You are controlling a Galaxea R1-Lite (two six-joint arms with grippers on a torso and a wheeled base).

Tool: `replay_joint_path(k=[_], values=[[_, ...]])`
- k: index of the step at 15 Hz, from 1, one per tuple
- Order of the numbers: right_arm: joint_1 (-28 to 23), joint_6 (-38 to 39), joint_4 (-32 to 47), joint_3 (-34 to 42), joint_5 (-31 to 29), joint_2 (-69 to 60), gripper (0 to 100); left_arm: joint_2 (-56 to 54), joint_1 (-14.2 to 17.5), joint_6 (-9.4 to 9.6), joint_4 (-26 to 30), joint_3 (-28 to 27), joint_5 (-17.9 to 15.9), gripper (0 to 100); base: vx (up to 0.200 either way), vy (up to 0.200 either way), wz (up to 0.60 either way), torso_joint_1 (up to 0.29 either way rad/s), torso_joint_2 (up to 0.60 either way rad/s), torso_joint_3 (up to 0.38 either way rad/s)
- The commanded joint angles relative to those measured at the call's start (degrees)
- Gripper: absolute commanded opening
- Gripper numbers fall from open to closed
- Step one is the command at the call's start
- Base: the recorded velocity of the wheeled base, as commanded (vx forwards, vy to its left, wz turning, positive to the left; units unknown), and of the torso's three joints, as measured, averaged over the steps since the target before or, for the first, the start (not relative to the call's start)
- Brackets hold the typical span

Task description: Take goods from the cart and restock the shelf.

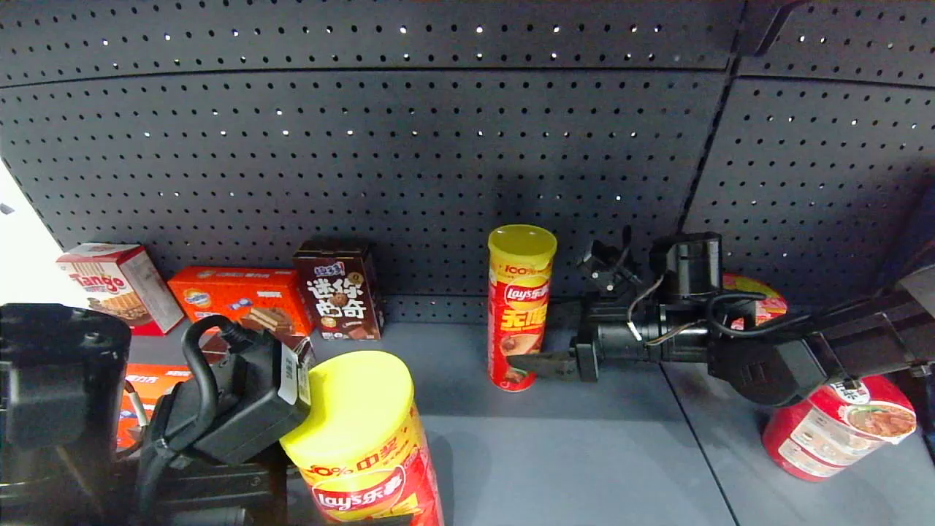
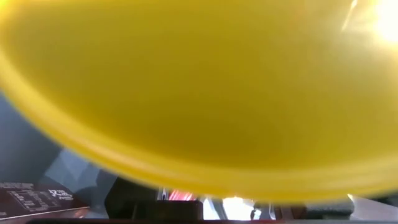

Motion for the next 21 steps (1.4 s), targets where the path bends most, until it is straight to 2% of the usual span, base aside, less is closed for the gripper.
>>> replay_joint_path(k=[1, 8, 9, 14, 21], values=[[0.51, -0.02, 0.0, -2.69, 0.0, 3.64, 100, -0.1, 0.41, -0.01, -0.18, -0.41, -0.01, 0, 0.0, 0.0, 0.0, 0.0, 0.0, 0.0], [0.86, -0.02, -0.53, -6.12, 0.44, 7.86, 100, -0.1, 0.85, -0.01, -0.18, -0.41, -0.01, 0, 0.0, 0.0, 0.0, 0.0, 0.0, 0.0], [0.86, 0.16, -1.76, -6.03, 0.61, 7.95, 0, -0.19, 0.85, -0.01, -0.18, -0.41, -0.01, 0, 0.0, 0.0, 0.0, 0.0, 0.0, 0.0], [1.04, 0.16, -1.67, -4.89, 0.53, 6.02, 0, -0.19, 0.85, -0.01, -0.18, 0.38, -0.01, 0, 0.0, 0.0, 0.0, 0.0, 0.0, 0.0], [3.85, 1.04, -1.32, 4.52, -2.11, -3.12, 0, -0.19, 0.85, -0.01, -0.18, 0.73, -0.1, 0, 0.0, 0.0, 0.0, 0.0, 0.0, 0.0]])
